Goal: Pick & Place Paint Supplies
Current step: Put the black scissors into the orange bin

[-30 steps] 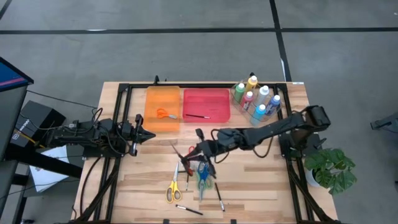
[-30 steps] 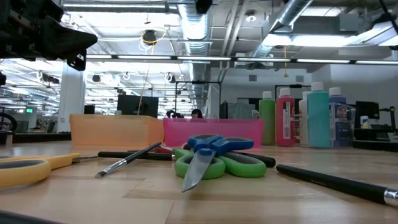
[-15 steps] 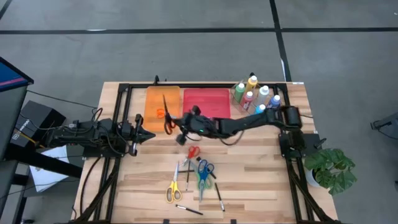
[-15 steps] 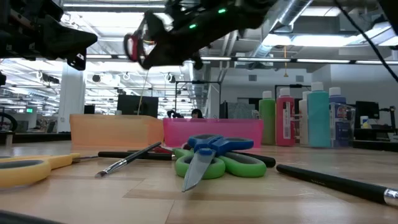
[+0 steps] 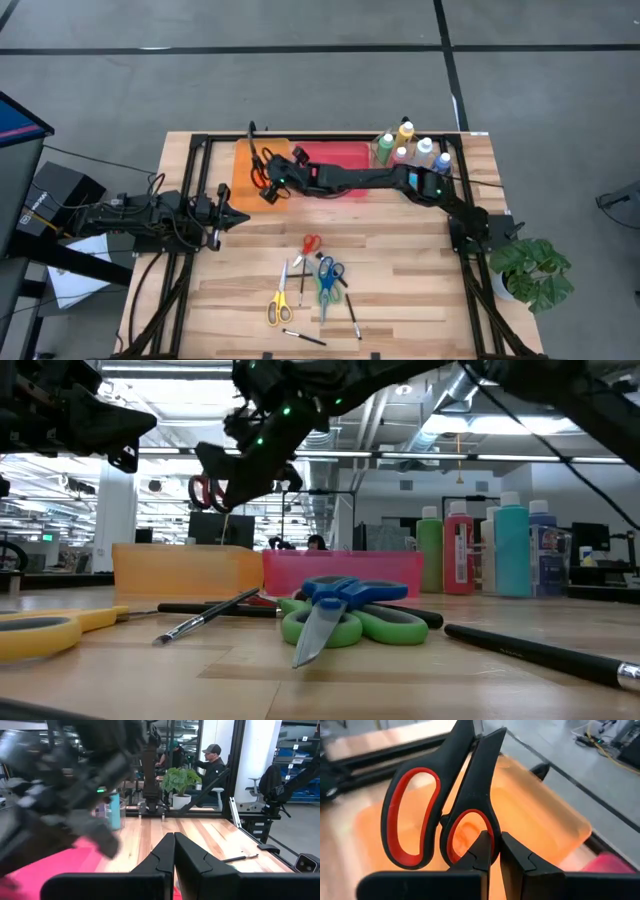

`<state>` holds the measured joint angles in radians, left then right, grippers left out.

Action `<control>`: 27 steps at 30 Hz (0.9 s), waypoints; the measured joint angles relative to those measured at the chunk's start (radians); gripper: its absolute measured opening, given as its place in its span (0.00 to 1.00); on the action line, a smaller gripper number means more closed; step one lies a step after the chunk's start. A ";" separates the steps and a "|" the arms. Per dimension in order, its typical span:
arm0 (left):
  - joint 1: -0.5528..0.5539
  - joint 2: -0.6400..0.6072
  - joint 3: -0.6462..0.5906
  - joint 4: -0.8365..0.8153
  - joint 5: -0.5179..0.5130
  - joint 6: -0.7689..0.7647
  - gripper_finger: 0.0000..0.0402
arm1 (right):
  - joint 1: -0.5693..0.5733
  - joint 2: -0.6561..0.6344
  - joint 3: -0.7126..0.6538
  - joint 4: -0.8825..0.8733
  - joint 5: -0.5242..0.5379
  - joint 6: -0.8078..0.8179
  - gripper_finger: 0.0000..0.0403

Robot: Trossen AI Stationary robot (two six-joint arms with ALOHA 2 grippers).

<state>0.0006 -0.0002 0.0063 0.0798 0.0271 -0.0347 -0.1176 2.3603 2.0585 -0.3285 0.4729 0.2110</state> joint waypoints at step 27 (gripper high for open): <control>0.000 0.000 0.000 0.000 0.000 0.000 0.01 | -0.027 0.199 0.180 -0.190 -0.004 0.026 0.07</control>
<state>0.0006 -0.0002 0.0063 0.0795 0.0273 -0.0349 -0.1444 2.5591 2.2383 -0.5186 0.4690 0.2371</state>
